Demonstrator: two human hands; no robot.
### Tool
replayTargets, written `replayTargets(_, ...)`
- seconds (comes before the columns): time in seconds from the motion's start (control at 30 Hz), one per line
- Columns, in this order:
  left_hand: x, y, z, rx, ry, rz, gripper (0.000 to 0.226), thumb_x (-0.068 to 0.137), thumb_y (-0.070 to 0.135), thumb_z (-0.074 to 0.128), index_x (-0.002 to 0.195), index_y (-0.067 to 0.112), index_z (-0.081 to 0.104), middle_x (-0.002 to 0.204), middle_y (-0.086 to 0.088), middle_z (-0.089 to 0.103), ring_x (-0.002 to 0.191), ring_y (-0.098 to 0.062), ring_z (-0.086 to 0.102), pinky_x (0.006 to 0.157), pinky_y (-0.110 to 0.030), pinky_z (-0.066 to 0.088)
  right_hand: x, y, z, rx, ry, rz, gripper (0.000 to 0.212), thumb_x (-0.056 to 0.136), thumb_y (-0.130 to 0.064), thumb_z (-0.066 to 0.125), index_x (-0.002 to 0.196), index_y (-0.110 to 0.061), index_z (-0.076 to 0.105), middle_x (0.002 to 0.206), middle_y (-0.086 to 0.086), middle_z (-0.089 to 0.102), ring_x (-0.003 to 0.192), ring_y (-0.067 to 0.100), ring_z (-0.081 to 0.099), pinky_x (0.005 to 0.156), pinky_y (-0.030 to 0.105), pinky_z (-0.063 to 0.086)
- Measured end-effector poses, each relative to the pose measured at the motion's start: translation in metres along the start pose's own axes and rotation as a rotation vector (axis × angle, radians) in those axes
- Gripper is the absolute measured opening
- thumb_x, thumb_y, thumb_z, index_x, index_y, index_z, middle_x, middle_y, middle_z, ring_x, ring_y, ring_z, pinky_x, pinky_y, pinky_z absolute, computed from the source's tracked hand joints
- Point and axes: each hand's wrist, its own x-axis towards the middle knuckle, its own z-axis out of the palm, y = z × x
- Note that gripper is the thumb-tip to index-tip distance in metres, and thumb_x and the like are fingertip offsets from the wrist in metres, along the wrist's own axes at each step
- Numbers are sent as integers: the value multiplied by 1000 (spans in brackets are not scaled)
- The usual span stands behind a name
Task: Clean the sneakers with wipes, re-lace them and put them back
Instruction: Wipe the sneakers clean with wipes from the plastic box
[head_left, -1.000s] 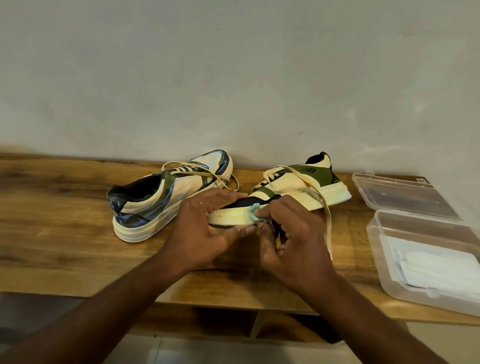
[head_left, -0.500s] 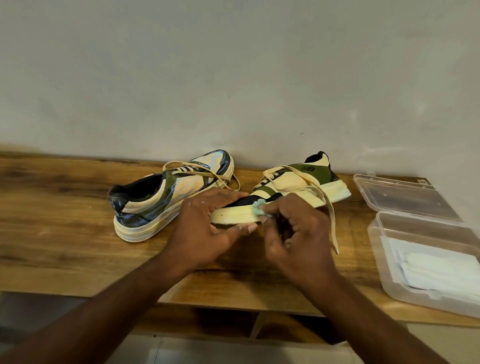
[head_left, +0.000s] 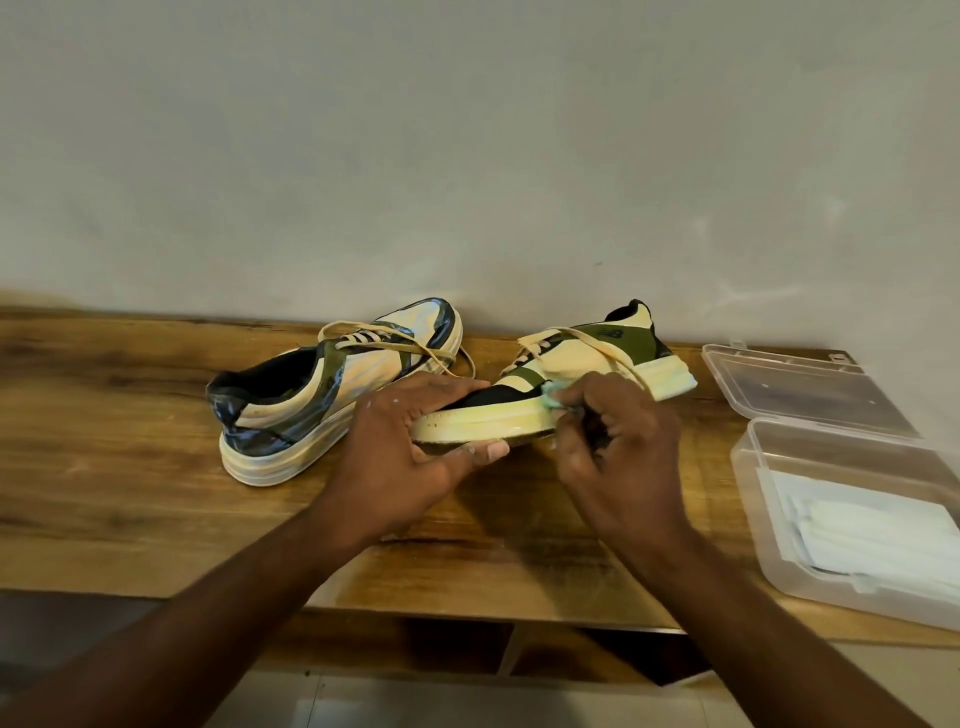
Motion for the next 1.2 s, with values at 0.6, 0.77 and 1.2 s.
replayTargets(0.6, -2, -2, -2, -6, -16, 46, 57, 75, 49, 86, 128, 32, 74, 122, 24, 70, 117, 6, 62, 94, -10, 45, -4, -5, 7, 10, 8, -59, 15, 91, -7, 76, 106, -6, 77, 98, 2, 71, 86, 8, 63, 73, 13, 53)
replayTargets(0.77, -3, -3, -4, 1, -38, 61, 57, 74, 48, 87, 127, 31, 75, 122, 23, 70, 118, 5, 63, 95, -9, 45, -4, 0, 1, -77, -67, -181, 24, 89, -13, 75, 111, -5, 77, 100, 4, 68, 84, 7, 59, 70, 5, 47)
replayTargets(1.2, 0, -8, -3, 10, -13, 31, 63, 75, 60, 79, 131, 31, 73, 122, 19, 70, 116, 6, 61, 86, -2, 42, -3, -3, 3, 32, 40, -3, 18, 90, -11, 79, 108, -8, 78, 95, -1, 70, 85, 3, 64, 71, 12, 54)
